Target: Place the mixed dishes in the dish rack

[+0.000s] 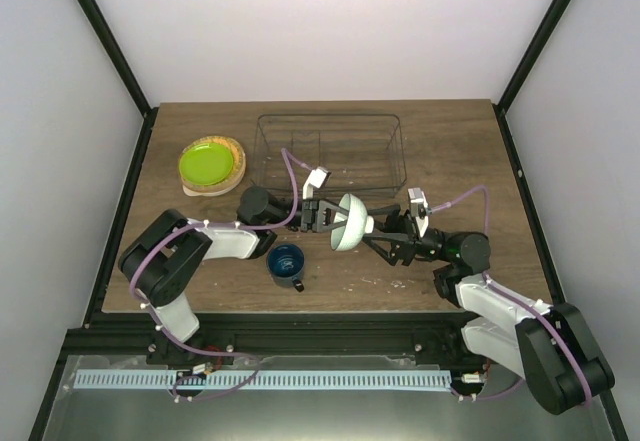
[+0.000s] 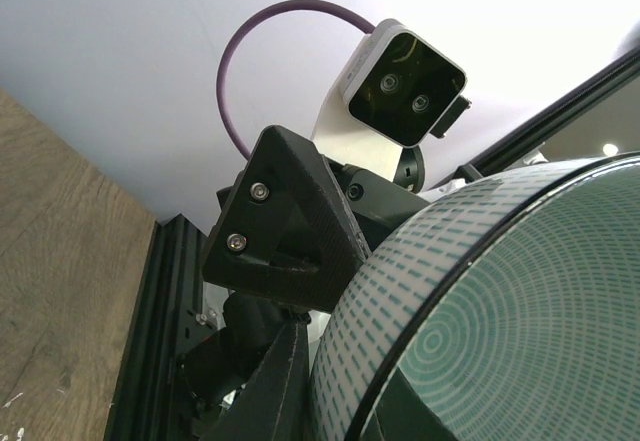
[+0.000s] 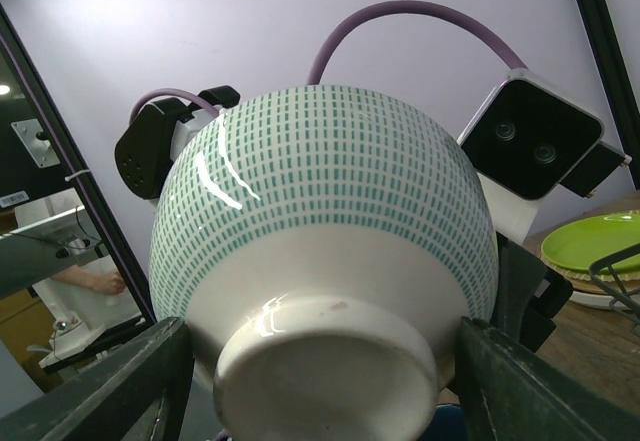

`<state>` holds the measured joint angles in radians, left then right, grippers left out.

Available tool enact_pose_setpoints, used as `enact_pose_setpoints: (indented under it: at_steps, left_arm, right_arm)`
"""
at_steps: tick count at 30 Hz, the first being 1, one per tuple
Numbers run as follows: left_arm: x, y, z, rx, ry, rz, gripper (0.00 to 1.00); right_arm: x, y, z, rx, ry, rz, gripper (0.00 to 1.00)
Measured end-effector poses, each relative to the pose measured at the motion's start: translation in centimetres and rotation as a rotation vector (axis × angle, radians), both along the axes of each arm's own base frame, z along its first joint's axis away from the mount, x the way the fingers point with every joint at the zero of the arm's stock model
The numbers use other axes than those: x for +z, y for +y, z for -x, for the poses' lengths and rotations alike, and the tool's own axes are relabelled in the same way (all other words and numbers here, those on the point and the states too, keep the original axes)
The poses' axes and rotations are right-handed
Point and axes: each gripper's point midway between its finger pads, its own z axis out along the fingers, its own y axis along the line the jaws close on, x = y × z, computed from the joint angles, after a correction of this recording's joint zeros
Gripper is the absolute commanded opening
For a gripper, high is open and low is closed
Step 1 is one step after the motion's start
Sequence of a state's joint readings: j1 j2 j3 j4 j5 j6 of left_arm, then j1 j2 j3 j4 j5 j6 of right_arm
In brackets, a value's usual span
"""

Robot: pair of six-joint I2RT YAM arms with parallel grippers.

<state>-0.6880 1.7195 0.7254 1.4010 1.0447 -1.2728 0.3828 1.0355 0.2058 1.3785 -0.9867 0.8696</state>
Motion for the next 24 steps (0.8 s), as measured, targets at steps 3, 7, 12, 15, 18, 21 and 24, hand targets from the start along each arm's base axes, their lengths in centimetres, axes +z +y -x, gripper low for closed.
enact_pose_setpoints:
  at_steps: [3, 7, 12, 15, 18, 21, 24]
  left_arm:
    - [-0.05, -0.01, 0.01, -0.001, 0.001, -0.002, 0.0]
    - [-0.14, -0.02, 0.01, -0.004, 0.005, -0.007, 0.0]
    - [-0.15, -0.07, -0.04, -0.006, 0.008, -0.011, 0.0]
    - [-0.25, -0.03, -0.11, -0.008, 0.011, -0.016, 0.0]
    - [-0.33, 0.0, -0.16, -0.008, 0.014, -0.019, 0.0]
    - [-0.36, 0.01, -0.19, -0.007, 0.015, -0.021, 0.0]
    - [-0.38, 0.04, -0.23, -0.007, 0.016, -0.022, 0.0]
  right_arm:
    - [-0.08, 0.0, 0.0, -0.001, 0.002, 0.001, 0.73]
    - [-0.21, 0.0, 0.01, -0.001, 0.004, 0.003, 0.75]
    - [-0.33, 0.04, -0.09, -0.003, 0.005, 0.006, 0.75]
    - [-0.45, 0.08, -0.17, -0.002, 0.008, 0.007, 0.75]
    - [-0.53, 0.1, -0.22, -0.002, 0.011, 0.009, 0.75]
    - [-0.55, 0.11, -0.24, -0.002, 0.012, 0.009, 0.74]
    - [-0.57, 0.11, -0.25, -0.003, 0.01, 0.01, 0.72]
